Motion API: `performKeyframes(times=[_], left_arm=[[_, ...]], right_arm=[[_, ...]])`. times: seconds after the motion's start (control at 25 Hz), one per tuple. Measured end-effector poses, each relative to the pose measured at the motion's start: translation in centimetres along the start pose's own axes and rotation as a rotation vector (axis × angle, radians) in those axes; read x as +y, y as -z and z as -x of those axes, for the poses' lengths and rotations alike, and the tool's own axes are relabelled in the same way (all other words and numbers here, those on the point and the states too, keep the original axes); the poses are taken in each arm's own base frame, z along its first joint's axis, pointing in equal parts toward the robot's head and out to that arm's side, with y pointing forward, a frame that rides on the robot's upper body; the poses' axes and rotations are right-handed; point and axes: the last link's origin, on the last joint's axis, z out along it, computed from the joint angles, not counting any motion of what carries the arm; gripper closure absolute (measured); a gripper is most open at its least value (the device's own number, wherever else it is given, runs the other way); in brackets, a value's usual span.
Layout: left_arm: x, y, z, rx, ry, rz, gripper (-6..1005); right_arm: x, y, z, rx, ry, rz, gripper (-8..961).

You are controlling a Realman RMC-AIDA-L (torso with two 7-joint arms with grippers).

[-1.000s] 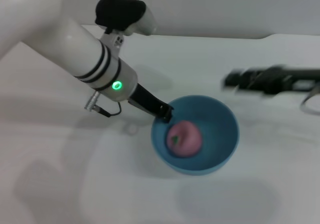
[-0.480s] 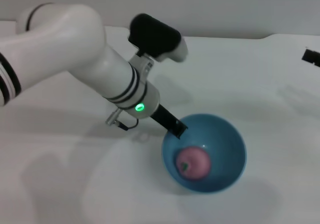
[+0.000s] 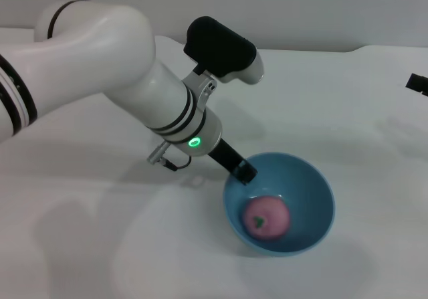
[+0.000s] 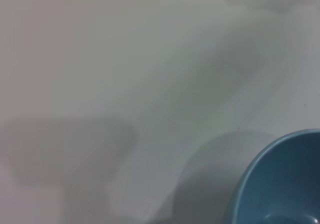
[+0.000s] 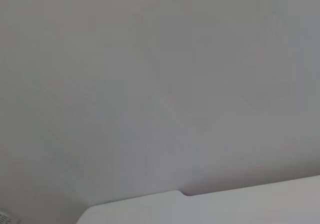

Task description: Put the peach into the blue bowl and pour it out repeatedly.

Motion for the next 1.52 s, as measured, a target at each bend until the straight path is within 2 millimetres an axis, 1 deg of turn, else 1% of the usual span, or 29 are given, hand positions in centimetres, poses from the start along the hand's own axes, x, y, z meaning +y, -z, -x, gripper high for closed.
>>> performKeyframes(times=[0.12,0.28,0.32,0.44,0.56,0.64,0.68,0.72,0.76,0.8,0.84,0.88,0.96,1.04,1.12,1.24,1.32,1.4,1.44,1.48,1.52], left_arm=[[-0.3,0.6,-0.6,0.023,0.016,0.002,899],[-1.7,1.9,-1.6,0.084,0.085,0.001,799],[-2.2,2.2,-1.8,0.102,0.105,0.000,774],[-4.0,3.6,-2.4,0.181,0.190,-0.001,654],[-6.0,5.3,-2.7,0.339,0.292,0.017,528],[-7.1,6.3,-2.4,0.468,0.365,0.052,435],[-7.8,7.1,-2.0,0.562,0.408,0.090,389],[-8.2,7.5,-1.5,0.617,0.438,0.113,343],[-9.1,8.8,0.0,0.772,0.507,0.201,316],[-9.4,9.3,0.5,0.822,0.531,0.232,290],[-9.4,9.3,0.5,0.822,0.531,0.232,263],[-10.2,10.2,1.9,0.931,0.596,0.297,237],[-11.4,11.1,4.1,1.072,0.698,0.370,184],[-12.6,12.0,7.0,1.244,0.792,0.417,184],[-13.3,12.6,9.5,1.368,0.842,0.410,184],[-13.6,13.2,12.4,1.488,0.847,0.343,184],[-13.9,13.2,13.8,1.526,0.805,0.233,184],[-14.1,12.8,14.9,1.530,0.757,0.109,184],[-14.1,12.1,15.8,1.517,0.690,-0.029,184],[-14.1,12.1,15.8,1.517,0.690,-0.029,185],[-14.0,11.7,16.1,1.504,0.641,-0.096,185]], right_arm=[[-0.1,0.0,0.0,-0.002,0.000,-0.006,505],[-0.3,0.1,0.1,-0.007,0.000,-0.019,505],[-0.3,0.1,0.1,-0.007,0.000,-0.019,505],[-0.5,0.1,0.1,-0.011,-0.001,-0.031,506],[-0.7,0.1,0.0,-0.014,-0.005,-0.047,506],[-0.9,-0.1,-0.3,-0.014,-0.011,-0.050,506],[-0.9,-0.2,-0.4,-0.014,-0.012,-0.051,506],[-1.1,-0.2,-0.5,-0.016,-0.013,-0.057,506],[-1.4,-0.4,-0.7,-0.025,-0.024,-0.079,506],[-1.6,-0.5,-0.9,-0.029,-0.034,-0.089,506],[-1.6,-0.5,-0.9,-0.029,-0.034,-0.089,506],[-1.8,-0.6,-1.1,-0.034,-0.047,-0.102,506],[-2.2,-0.7,-1.3,-0.048,-0.071,-0.124,506],[-2.5,-0.7,-1.5,-0.070,-0.087,-0.138,506],[-2.7,-0.5,-1.5,-0.109,-0.099,-0.143,506],[-3.0,0.2,-1.5,-0.194,-0.118,-0.148,507],[-3.3,0.9,-1.7,-0.276,-0.125,-0.163,507],[-3.7,1.6,-2.1,-0.355,-0.112,-0.193,507],[-4.4,2.1,-2.8,-0.437,-0.074,-0.265,507],[-4.4,2.1,-2.8,-0.437,-0.074,-0.265,507],[-4.7,2.3,-3.2,-0.466,-0.054,-0.304,507]])
